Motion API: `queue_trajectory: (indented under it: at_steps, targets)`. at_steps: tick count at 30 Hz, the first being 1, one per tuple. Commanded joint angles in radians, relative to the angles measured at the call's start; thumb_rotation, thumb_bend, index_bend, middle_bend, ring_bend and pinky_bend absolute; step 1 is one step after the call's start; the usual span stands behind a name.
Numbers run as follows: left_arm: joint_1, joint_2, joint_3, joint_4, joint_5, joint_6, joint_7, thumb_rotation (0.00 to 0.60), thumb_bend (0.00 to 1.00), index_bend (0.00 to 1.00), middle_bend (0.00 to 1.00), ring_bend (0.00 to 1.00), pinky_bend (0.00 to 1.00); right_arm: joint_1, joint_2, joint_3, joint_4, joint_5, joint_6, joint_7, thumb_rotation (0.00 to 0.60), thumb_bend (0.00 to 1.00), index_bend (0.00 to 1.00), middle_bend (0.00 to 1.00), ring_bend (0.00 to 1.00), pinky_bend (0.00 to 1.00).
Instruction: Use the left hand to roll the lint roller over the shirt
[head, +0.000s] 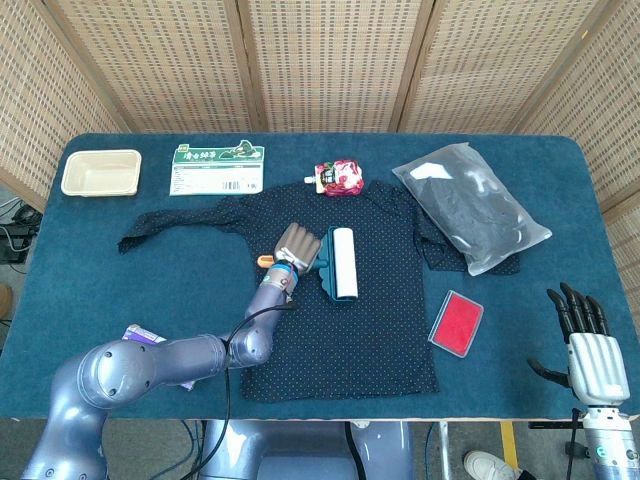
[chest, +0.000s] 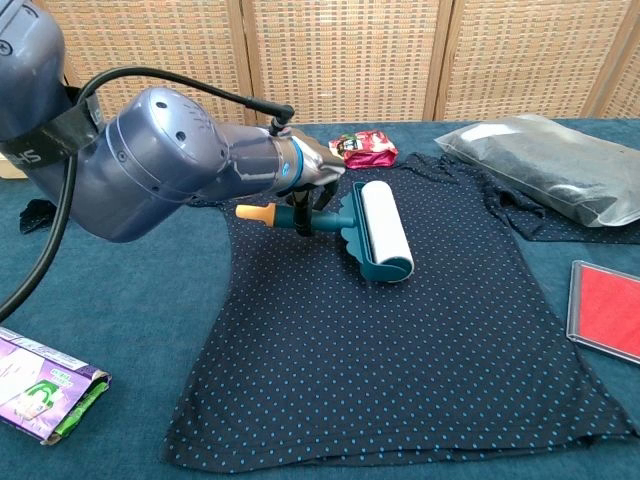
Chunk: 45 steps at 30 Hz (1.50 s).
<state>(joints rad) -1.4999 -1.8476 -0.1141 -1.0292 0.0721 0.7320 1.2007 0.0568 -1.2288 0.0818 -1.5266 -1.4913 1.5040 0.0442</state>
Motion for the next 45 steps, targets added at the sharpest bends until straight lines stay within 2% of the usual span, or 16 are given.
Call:
queue_trajectory:
  at_steps: [1,6,16,23,28,38,45]
  targets:
    - [0.002,0.001,0.006,-0.004,0.0,0.008,0.004,0.6,0.5,0.86,0.88,0.73,0.68,0.0,-0.001,-0.002,0.002,0.001,-0.002,0.0,0.6,0.06,0.0,0.0,0.0,0.0]
    - [0.036,0.047,0.031,-0.064,0.013,0.041,-0.006,0.6,0.51,0.86,0.88,0.73,0.68,-0.001,-0.001,-0.003,0.002,-0.006,0.006,-0.006,0.6,0.06,0.0,0.0,0.0,0.0]
    - [0.159,0.229,0.121,-0.262,0.118,0.092,-0.092,0.6,0.51,0.86,0.88,0.73,0.68,0.003,-0.013,-0.019,-0.006,-0.026,0.0,-0.043,0.6,0.06,0.0,0.0,0.0,0.0]
    - [0.226,0.322,0.17,-0.32,0.186,0.105,-0.153,0.6,0.51,0.86,0.88,0.73,0.68,0.007,-0.024,-0.031,-0.011,-0.041,-0.006,-0.068,0.6,0.06,0.0,0.0,0.0,0.0]
    - [0.235,0.312,0.167,-0.299,0.205,0.088,-0.176,0.6,0.51,0.86,0.88,0.73,0.68,0.009,-0.027,-0.032,-0.012,-0.042,-0.007,-0.072,0.6,0.06,0.0,0.0,0.0,0.0]
    - [0.201,0.236,0.137,-0.241,0.21,0.074,-0.164,0.6,0.51,0.86,0.88,0.73,0.68,0.01,-0.026,-0.03,-0.01,-0.037,-0.011,-0.064,0.6,0.06,0.0,0.0,0.0,0.0]
    - [0.101,0.106,0.075,-0.148,0.102,0.077,-0.069,0.6,0.51,0.86,0.88,0.73,0.68,0.011,-0.024,-0.028,-0.005,-0.029,-0.016,-0.054,0.6,0.06,0.0,0.0,0.0,0.0]
